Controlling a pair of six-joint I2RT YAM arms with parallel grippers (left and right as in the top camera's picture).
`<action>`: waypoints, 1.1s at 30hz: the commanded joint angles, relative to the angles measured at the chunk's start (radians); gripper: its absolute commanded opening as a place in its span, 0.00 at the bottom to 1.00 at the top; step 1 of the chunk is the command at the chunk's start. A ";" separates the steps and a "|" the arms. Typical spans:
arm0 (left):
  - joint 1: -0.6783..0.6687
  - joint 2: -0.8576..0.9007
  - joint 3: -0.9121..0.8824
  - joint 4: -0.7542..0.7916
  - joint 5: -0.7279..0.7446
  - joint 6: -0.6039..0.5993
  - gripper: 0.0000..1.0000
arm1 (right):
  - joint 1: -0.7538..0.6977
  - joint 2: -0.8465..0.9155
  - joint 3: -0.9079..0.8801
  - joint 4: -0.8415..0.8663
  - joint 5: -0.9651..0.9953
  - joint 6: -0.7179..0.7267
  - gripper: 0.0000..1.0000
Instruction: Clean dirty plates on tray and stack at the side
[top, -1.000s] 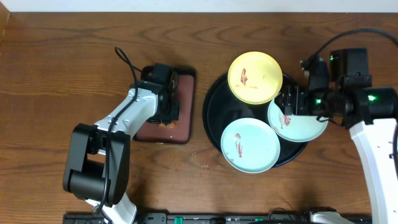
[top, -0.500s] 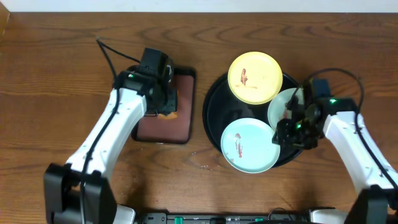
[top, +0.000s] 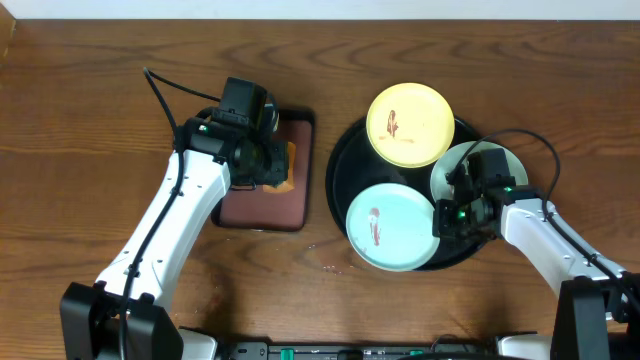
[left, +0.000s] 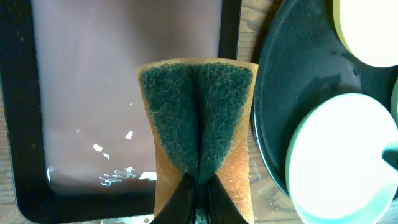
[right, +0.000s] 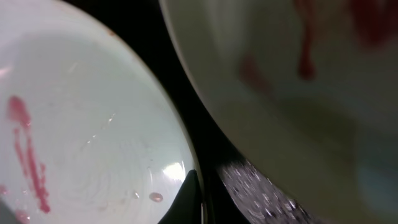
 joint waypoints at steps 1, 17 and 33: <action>-0.010 -0.019 0.025 0.000 0.017 -0.006 0.08 | 0.020 -0.007 0.002 0.051 -0.019 0.111 0.01; -0.142 -0.007 0.017 0.094 0.024 -0.082 0.08 | 0.024 -0.004 0.002 0.163 0.022 -0.087 0.49; -0.328 0.154 0.015 0.257 0.025 -0.267 0.08 | 0.025 0.153 0.002 0.221 0.003 -0.025 0.01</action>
